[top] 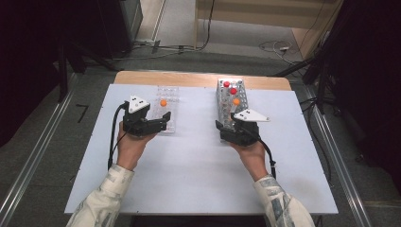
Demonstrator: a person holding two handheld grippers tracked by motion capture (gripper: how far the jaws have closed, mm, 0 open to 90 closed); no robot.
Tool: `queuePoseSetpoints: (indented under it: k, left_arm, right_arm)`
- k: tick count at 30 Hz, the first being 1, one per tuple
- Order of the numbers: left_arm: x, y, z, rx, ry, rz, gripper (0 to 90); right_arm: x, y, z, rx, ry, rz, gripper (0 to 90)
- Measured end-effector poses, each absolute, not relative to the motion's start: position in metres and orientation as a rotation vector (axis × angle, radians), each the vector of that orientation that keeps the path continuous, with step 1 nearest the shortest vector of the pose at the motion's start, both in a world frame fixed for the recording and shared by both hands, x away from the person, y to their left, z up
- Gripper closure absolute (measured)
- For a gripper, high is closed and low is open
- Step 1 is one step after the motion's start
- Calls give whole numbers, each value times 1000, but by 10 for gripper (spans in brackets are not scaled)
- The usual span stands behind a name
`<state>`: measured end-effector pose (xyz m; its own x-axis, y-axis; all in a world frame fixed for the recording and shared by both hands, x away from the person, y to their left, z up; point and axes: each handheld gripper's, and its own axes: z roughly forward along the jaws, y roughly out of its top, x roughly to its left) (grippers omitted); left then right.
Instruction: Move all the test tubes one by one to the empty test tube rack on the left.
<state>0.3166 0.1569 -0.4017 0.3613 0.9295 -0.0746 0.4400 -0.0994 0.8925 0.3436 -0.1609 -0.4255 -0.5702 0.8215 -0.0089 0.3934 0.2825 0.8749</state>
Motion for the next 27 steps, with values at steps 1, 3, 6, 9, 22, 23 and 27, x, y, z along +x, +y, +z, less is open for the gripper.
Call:
queuePoseSetpoints:
  k: [1, 3, 6, 9, 22, 23, 27]
  left_arm:
    - [317, 156, -402, 1703, 1229, 671, 197]
    - [316, 156, -401, 1699, 1229, 672, 185]
    - [315, 156, -401, 1697, 1227, 669, 169]
    - [315, 156, -401, 1697, 1226, 666, 164]
    - [316, 154, -403, 1716, 1219, 661, 165]
    - [316, 154, -403, 1716, 1218, 661, 165]
    - [316, 155, -403, 1713, 1219, 661, 167]
  right_arm:
    - [345, -163, -426, 1098, 2087, 1226, 349]
    - [347, -167, -426, 1113, 2075, 1222, 354]
    - [352, -171, -427, 1135, 2060, 1208, 358]
    - [358, -173, -430, 1170, 2040, 1194, 360]
    - [386, -171, -442, 1261, 1961, 1125, 445]
    - [388, -171, -442, 1270, 1952, 1126, 461]
    - [393, -172, -445, 1304, 1942, 1100, 515]
